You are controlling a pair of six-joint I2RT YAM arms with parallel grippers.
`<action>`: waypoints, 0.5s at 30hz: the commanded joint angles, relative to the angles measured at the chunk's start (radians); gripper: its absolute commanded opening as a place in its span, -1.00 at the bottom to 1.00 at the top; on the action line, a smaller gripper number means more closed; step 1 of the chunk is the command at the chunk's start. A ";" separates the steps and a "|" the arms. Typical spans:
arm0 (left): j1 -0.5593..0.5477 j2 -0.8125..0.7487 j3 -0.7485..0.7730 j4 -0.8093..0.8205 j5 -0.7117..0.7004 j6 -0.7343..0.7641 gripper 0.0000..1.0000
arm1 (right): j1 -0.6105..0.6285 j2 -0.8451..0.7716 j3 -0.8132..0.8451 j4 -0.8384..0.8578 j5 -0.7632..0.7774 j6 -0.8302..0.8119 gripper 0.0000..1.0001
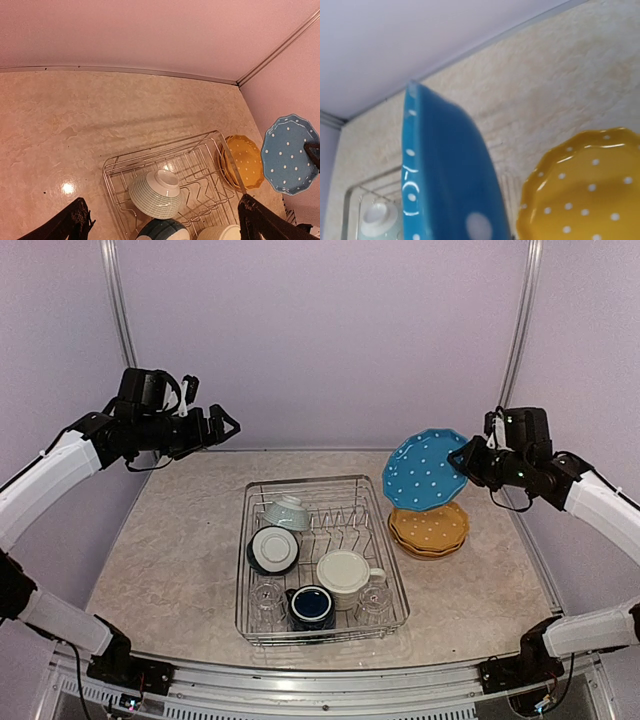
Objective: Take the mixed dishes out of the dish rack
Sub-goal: Place the plate with another plate.
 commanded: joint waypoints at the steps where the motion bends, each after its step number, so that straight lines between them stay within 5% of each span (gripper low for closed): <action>1: 0.007 0.013 0.028 -0.021 0.014 -0.009 0.98 | -0.140 -0.079 -0.066 0.151 -0.152 0.055 -1.00; 15: 0.007 0.009 0.033 -0.026 0.012 -0.008 0.98 | -0.338 0.016 -0.211 0.220 -0.336 0.044 -1.00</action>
